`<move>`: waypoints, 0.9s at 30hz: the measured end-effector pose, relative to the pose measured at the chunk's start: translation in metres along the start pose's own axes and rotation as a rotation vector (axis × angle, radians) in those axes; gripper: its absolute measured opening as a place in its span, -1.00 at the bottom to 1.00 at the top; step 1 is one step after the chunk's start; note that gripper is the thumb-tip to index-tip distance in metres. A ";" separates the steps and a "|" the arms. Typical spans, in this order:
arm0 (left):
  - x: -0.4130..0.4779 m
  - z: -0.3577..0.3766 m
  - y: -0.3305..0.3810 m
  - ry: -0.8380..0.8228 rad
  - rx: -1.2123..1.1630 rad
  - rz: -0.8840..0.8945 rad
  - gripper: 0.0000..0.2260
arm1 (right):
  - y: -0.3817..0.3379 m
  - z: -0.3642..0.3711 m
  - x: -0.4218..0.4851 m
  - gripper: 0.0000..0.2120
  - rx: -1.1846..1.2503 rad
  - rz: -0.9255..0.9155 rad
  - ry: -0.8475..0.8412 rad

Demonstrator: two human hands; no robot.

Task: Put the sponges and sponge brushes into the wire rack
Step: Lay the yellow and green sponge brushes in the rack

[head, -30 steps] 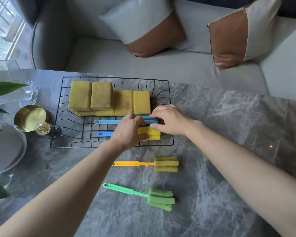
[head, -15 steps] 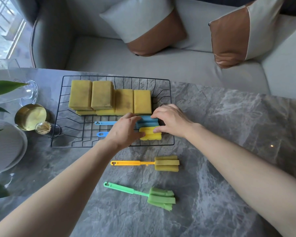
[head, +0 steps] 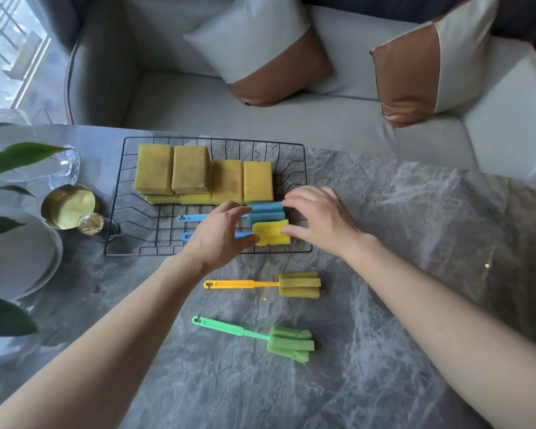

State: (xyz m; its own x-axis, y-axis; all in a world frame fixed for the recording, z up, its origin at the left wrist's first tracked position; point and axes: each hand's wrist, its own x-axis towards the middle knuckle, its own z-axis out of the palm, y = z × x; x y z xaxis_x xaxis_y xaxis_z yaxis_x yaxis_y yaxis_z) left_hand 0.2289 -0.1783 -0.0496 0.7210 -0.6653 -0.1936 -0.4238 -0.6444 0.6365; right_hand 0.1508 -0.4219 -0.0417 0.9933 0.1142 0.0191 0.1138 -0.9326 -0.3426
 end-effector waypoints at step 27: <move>-0.134 0.121 0.041 -0.340 0.031 0.034 -0.62 | -0.032 0.054 -0.114 -0.51 0.049 0.293 -0.255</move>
State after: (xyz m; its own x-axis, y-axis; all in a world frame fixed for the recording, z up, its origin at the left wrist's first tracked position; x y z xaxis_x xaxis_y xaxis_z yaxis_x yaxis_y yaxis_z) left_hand 0.0487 -0.1614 -0.0885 0.4848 -0.7706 -0.4137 -0.4646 -0.6276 0.6246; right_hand 0.0325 -0.3861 -0.0839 0.9458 -0.0673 -0.3178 -0.1811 -0.9215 -0.3437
